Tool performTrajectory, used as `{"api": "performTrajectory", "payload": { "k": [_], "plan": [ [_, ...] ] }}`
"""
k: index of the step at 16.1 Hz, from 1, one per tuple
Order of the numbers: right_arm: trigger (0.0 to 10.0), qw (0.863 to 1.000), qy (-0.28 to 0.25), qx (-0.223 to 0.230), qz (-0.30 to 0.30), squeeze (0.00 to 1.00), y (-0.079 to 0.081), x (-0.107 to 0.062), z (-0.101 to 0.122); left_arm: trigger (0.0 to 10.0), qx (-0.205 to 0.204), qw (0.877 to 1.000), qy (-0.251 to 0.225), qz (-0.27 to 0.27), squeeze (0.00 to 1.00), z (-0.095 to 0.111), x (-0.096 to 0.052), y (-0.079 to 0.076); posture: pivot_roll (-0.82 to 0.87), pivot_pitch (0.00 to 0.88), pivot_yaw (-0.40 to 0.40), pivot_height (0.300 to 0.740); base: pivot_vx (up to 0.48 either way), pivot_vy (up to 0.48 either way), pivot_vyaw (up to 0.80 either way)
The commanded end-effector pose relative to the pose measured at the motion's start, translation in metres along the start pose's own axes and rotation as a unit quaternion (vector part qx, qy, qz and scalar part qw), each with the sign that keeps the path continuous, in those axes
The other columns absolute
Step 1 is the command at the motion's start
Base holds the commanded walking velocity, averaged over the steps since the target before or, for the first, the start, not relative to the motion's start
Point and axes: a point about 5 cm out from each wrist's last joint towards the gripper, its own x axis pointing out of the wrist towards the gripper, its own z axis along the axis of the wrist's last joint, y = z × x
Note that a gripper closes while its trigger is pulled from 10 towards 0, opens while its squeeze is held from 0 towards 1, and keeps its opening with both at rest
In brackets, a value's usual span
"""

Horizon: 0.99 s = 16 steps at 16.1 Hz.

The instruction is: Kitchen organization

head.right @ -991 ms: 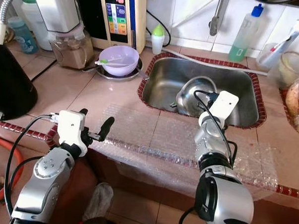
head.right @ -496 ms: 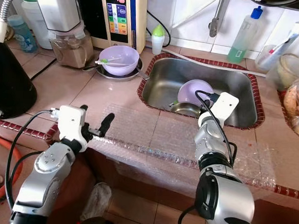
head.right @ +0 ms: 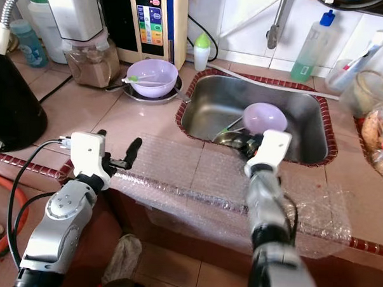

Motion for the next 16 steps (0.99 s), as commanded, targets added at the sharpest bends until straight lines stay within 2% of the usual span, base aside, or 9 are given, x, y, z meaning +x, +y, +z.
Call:
{"api": "performTrajectory", "payload": {
  "k": [1, 3, 6, 9, 11, 12, 13, 14, 16],
  "plan": [
    [10.0, 1.0, -0.008, 0.0, 0.022, 1.0, 0.008, -0.004, 0.003, 10.0, 0.008, 1.0, -0.007, 0.006, 0.0, 0.003, 0.002, 0.002, 0.04, 0.0, 0.044, 0.74, 0.0, 0.0, 0.0],
    [10.0, 0.999, -0.024, -0.003, 0.048, 1.0, 0.019, -0.016, 0.007, 10.0, 0.012, 1.0, -0.01, 0.015, 0.0, 0.002, 0.0, 0.004, 0.04, 0.0, 0.044, 0.74, 0.0, 0.0, 0.0],
    [10.0, 0.996, -0.02, -0.001, 0.082, 1.0, 0.034, -0.03, 0.005, 10.0, 0.008, 1.0, -0.007, 0.02, 0.0, -0.003, -0.005, 0.003, 0.04, 0.0, 0.039, 0.74, 0.0, 0.0, 0.0],
    [10.0, 0.995, -0.02, -0.014, 0.099, 1.0, 0.039, -0.034, 0.009, 10.0, 0.01, 1.0, -0.007, 0.029, 0.0, -0.005, -0.007, 0.005, 0.04, 0.0, 0.031, 0.74, 0.0, 0.0, 0.0],
    [10.0, 0.992, -0.028, -0.029, 0.121, 1.0, 0.045, -0.035, 0.019, 10.0, 0.009, 0.999, -0.024, 0.046, 0.0, 0.005, 0.001, 0.011, 0.03, 0.0, 0.026, 0.74, 0.0, 0.0, 0.0],
    [10.0, 0.991, -0.032, -0.037, 0.127, 0.43, 0.046, -0.036, 0.021, 10.0, 0.009, 0.998, -0.029, 0.049, 0.0, 0.008, 0.004, 0.013, 0.03, 0.0, 0.026, 0.74, 0.0, 0.0, 0.0],
    [10.0, 0.989, -0.039, -0.045, 0.133, 0.09, 0.046, -0.038, 0.025, 10.0, 0.003, 0.998, -0.038, 0.055, 0.0, 0.013, 0.007, 0.016, 0.02, 0.0, 0.028, 0.74, 0.0, 0.0, 0.0],
    [10.0, 0.989, -0.044, -0.046, 0.135, 0.0, 0.046, -0.041, 0.028, 10.0, 0.003, 0.998, -0.041, 0.055, 0.0, 0.018, 0.009, 0.017, 0.02, 0.0, 0.03, 0.74, 0.0, 0.0, 0.0],
    [10.0, 0.99, -0.043, -0.043, 0.128, 0.0, 0.045, -0.043, 0.03, 10.0, 0.009, 0.998, -0.045, 0.053, 0.0, 0.02, 0.006, 0.017, 0.01, 0.0, 0.033, 0.74, 0.0, 0.0, 0.0]
  ]
}}
